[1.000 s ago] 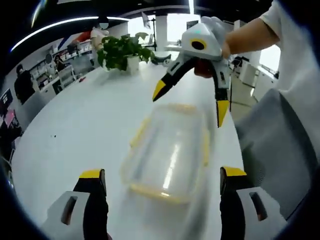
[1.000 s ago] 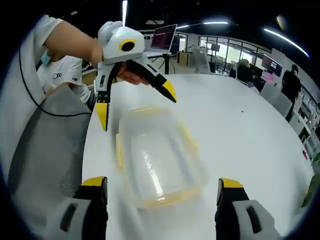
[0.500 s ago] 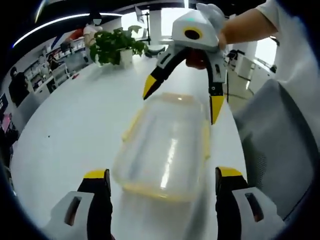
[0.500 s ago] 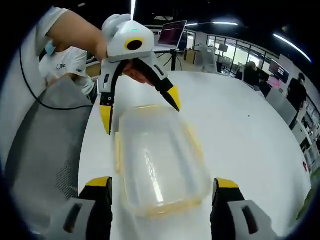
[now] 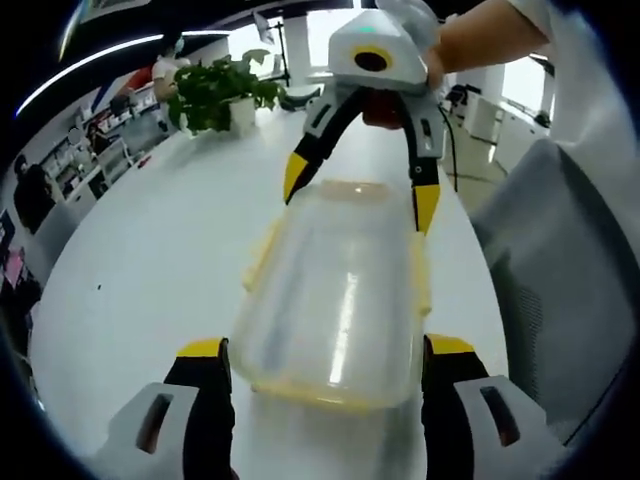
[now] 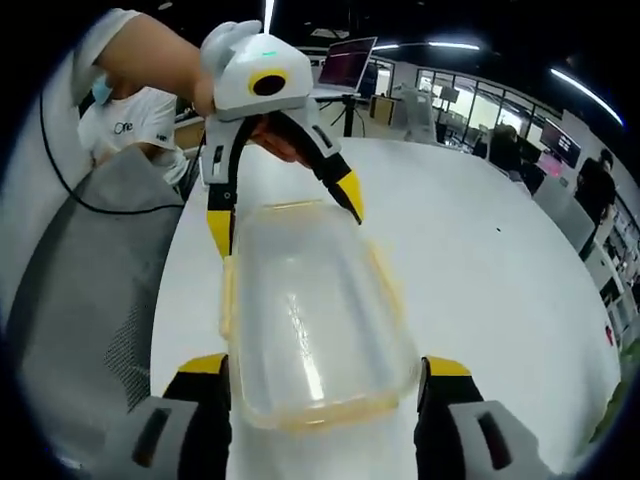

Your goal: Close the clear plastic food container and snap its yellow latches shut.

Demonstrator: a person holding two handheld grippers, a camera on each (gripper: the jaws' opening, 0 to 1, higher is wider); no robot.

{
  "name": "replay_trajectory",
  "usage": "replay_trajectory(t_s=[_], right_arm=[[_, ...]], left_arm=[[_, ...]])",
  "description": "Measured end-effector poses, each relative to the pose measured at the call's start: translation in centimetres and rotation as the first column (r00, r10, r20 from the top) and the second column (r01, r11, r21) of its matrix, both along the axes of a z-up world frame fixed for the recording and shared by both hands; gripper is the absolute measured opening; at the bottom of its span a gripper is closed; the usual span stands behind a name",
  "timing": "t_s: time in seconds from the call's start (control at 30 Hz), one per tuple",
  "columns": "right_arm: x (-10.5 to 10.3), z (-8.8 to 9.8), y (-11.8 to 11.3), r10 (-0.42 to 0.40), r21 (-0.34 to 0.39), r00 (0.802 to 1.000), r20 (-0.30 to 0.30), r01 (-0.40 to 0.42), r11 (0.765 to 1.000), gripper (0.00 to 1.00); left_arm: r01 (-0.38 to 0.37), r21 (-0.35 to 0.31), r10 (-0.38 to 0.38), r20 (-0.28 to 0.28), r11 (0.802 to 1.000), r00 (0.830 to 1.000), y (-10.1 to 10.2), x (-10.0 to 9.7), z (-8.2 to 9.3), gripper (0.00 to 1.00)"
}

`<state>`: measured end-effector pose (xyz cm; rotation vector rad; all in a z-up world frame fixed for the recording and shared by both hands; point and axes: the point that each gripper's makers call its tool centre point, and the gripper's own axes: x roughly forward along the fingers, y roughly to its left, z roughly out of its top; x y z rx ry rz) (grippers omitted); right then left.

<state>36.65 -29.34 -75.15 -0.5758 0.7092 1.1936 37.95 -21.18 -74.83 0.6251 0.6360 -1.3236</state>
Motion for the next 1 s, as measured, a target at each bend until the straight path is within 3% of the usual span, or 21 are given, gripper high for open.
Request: replay_trajectory(t_s=[0.33, 1.0], right_arm=[[-0.2, 0.0, 1.6, 0.005, -0.002, 1.0, -0.001, -0.005, 1.0, 0.75], [0.2, -0.1, 8.8, 0.045, -0.014, 0.999, -0.001, -0.045, 0.999, 0.75]], left_arm=[[-0.001, 0.017, 0.001, -0.002, 1.0, 1.0, 1.5, -0.1, 0.0, 0.76], [-0.038, 0.019, 0.038, -0.002, 0.999, 0.999, 9.0, -0.2, -0.1, 0.75]])
